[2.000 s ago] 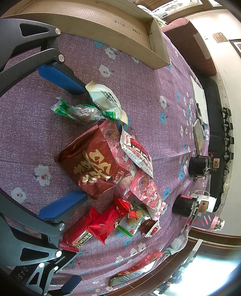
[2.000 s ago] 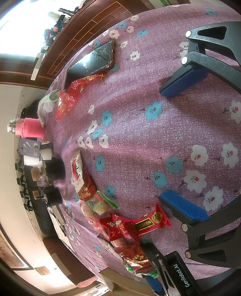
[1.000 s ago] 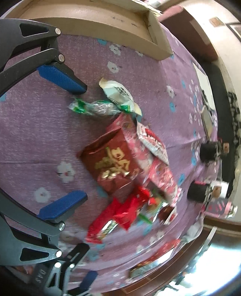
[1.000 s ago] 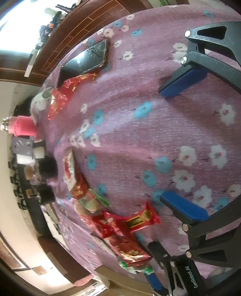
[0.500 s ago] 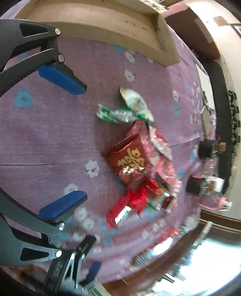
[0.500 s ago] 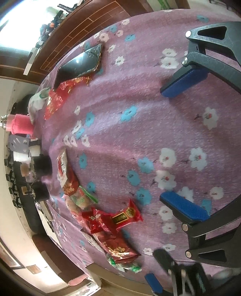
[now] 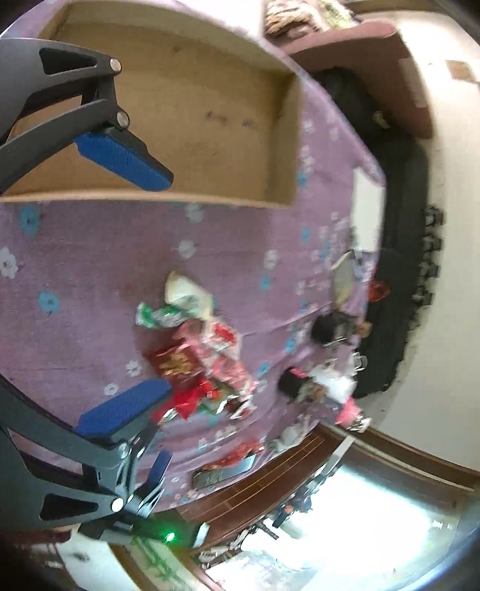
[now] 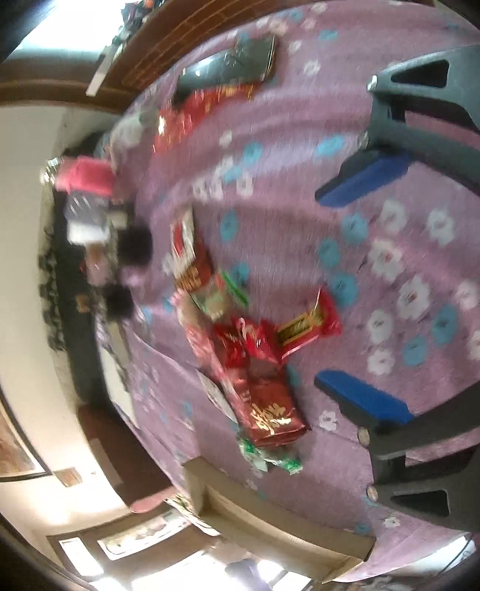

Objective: Organize snacks
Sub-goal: 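Lower the right gripper onto the red snack bar and close it, then close the left gripper on the dark red snack bag while the right gripper holds the red bar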

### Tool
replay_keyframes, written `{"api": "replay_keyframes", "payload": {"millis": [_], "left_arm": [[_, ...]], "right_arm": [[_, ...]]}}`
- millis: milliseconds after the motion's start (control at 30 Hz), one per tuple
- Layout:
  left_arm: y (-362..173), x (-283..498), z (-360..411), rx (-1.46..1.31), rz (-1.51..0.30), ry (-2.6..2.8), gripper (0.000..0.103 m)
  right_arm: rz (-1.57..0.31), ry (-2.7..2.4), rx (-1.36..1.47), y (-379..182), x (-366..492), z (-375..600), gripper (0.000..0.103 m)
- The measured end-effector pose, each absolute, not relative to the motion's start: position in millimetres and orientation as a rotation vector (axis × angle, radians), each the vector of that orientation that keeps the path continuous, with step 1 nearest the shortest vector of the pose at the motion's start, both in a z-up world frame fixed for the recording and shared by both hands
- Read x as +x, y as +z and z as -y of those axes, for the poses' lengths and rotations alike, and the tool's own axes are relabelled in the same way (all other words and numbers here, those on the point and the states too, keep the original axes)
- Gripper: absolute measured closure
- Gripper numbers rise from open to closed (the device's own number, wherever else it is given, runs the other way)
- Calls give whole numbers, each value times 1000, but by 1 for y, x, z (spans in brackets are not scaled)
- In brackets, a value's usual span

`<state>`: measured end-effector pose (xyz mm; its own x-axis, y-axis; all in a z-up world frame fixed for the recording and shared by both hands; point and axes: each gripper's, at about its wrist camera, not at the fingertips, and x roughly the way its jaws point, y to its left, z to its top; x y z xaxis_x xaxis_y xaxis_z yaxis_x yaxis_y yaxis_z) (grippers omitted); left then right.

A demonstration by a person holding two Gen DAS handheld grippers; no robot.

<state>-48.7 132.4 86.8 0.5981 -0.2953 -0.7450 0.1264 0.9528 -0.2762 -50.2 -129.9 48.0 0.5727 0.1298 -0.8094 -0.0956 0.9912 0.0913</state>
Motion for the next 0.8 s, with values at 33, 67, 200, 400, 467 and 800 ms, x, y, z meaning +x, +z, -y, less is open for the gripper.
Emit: {"api": "replay_keyframes", "payload": {"millis": [33, 67, 200, 400, 467, 800], "left_arm": [[82, -47, -129, -204, -916, -259, 7], [76, -44, -123, -202, -937, -275, 12], [58, -38, -98, -184, -1000, -315, 26], [52, -31, -62, -129, -1002, -370, 41], [52, -28, -46, -60, -986, -400, 41], [25, -20, 14, 380, -924, -350, 40]], "right_arm": [[-970, 143, 29, 43, -44, 124, 31], [-983, 147, 22, 40, -41, 120, 33], [-992, 148, -14, 35, -37, 111, 67], [-999, 133, 42, 36, -52, 130, 72], [-1000, 144, 75, 37, -57, 139, 72], [-1009, 166, 158, 39, -75, 170, 72]]}}
